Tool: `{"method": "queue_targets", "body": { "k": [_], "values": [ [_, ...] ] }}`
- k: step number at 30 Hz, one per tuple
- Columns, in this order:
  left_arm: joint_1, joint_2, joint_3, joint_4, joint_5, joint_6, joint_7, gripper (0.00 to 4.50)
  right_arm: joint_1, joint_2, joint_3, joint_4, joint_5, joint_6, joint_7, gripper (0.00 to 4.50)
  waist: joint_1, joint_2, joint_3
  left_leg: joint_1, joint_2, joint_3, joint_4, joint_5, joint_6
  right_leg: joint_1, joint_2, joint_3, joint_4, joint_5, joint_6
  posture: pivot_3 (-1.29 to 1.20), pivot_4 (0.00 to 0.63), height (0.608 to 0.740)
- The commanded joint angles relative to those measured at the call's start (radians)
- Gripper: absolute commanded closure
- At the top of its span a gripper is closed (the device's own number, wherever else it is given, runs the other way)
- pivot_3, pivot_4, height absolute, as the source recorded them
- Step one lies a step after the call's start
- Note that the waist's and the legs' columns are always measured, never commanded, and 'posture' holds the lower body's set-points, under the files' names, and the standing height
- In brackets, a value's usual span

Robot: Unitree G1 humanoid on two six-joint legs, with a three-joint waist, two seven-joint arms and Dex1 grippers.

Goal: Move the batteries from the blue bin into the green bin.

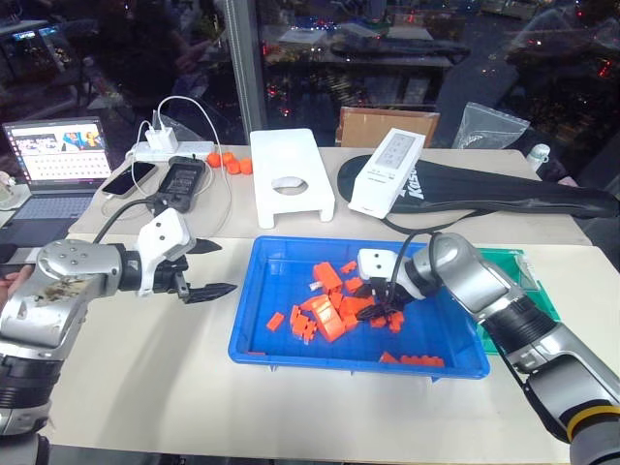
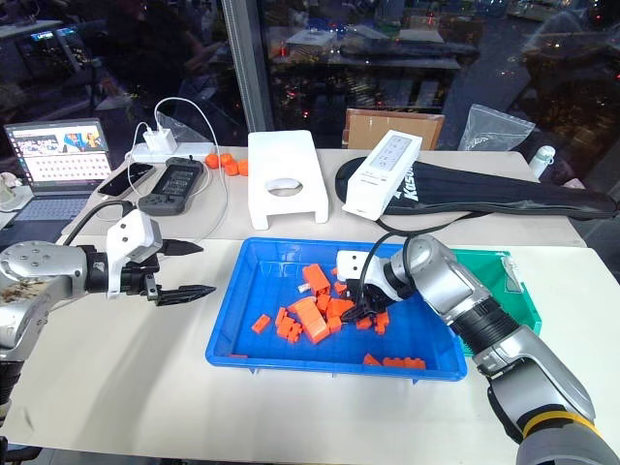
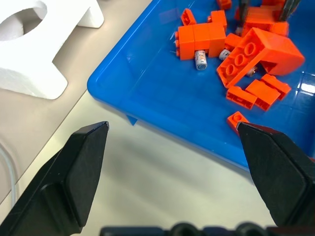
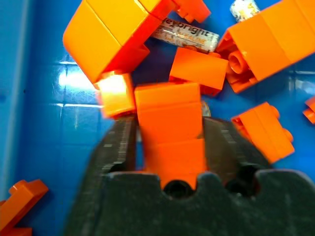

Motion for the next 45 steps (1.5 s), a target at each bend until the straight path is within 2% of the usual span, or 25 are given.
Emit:
{"method": "queue_targets", "body": {
  "k": [1,11,15,18,20,21,26,27,31,34,40,45],
  "values": [
    [-0.036,-0.014,-0.009,-0.008,0.008,-0.027,-0.002,0.0,-0.036,-0.034,-0.068,-0.044,0.004,0.005,0.036,3.06,0.001,0.0,0.0,0.0,0.0,0.0,0.0,0.0,0.0,0.0,0.0,0.0,0.001,0.0,0.0,0.0,0.15,0.722],
    [-0.109,-0.082,-0.077,0.062,0.042,-0.069,-0.02,0.0,-0.025,-0.183,-0.199,-0.121,0.026,0.095,0.079,3.06,0.004,0.0,0.0,0.001,0.0,0.0,0.0,0.0,0.0,0.0,0.0,-0.001,0.001,-0.001,0.0,0.0,0.15,0.722],
    [-0.145,-0.105,-0.096,0.095,0.057,-0.081,-0.028,0.0,0.007,-0.191,-0.219,-0.117,0.041,0.178,0.062,3.06,0.002,0.0,0.0,0.001,0.0,0.0,0.0,0.0,0.0,0.0,0.0,-0.001,0.001,-0.001,0.0,0.0,0.15,0.722],
    [-0.154,-0.122,-0.107,0.086,0.051,-0.066,-0.031,0.0,0.024,-0.187,-0.215,-0.075,-0.019,0.141,-0.006,3.06,0.0,0.0,0.0,0.001,0.0,0.0,0.0,0.0,0.0,0.0,0.0,-0.001,0.002,-0.001,0.0,0.0,0.15,0.722],
    [-0.149,-0.131,-0.109,0.064,0.039,-0.05,-0.029,0.0,0.026,-0.17,-0.228,-0.066,-0.021,0.14,-0.038,2.06,-0.001,0.001,-0.001,0.001,0.0,0.0,0.0,0.0,0.0,0.0,0.0,-0.001,0.002,-0.001,0.0,0.0,0.15,0.722],
    [-0.145,-0.133,-0.109,0.058,0.038,-0.046,-0.028,0.0,0.024,-0.157,-0.238,-0.066,-0.011,0.151,-0.048,1.87,-0.001,0.001,-0.001,0.001,0.0,-0.001,0.0,0.0,0.0,0.0,0.0,-0.001,0.002,-0.001,0.0,0.0,0.15,0.722],
    [-0.133,-0.134,-0.105,0.039,0.034,-0.026,-0.032,0.0,0.028,-0.168,-0.221,-0.11,-0.012,0.141,-0.017,0.12,0.0,0.001,-0.001,0.001,0.0,-0.001,0.0,0.0,0.0,0.0,0.0,-0.001,0.002,-0.001,0.0,0.0,0.15,0.722],
    [-0.13,-0.133,-0.103,0.035,0.032,-0.023,-0.032,0.0,0.029,-0.164,-0.223,-0.133,0.0,0.141,-0.006,0.03,0.0,0.001,-0.001,0.001,0.0,-0.001,0.0,0.0,0.0,0.0,0.0,-0.001,0.002,-0.001,0.0,0.0,0.15,0.722],
    [-0.123,-0.129,-0.097,0.03,0.034,-0.021,-0.029,0.0,0.05,-0.11,-0.223,-0.204,0.06,0.102,0.03,0.03,0.0,0.001,-0.001,0.001,0.0,-0.001,0.0,0.0,0.0,0.0,0.0,-0.001,0.002,-0.001,0.0,0.0,0.15,0.722],
    [-0.12,-0.125,-0.094,0.027,0.038,-0.021,-0.024,0.0,0.058,-0.079,-0.182,-0.195,0.04,0.051,0.043,0.03,-0.001,0.001,-0.001,0.001,0.0,-0.001,0.0,0.0,0.0,0.001,0.0,-0.001,0.002,-0.001,0.0,0.0,0.15,0.722],
    [-0.101,-0.116,-0.086,0.007,0.058,-0.031,0.001,0.0,0.019,-0.04,-0.117,-0.089,-0.029,-0.074,0.068,0.03,0.002,0.001,-0.001,0.001,0.0,-0.001,0.001,0.0,0.0,0.001,0.0,-0.001,0.002,-0.001,0.0,0.0,0.15,0.722],
    [-0.074,-0.105,-0.069,-0.021,0.05,-0.02,0.007,0.0,-0.01,-0.012,-0.059,0.052,-0.113,-0.277,0.081,0.03,0.001,0.001,-0.001,0.001,0.0,-0.001,0.001,0.0,0.0,0.001,0.0,-0.001,0.002,-0.001,0.0,0.0,0.15,0.722]
  ]
}}
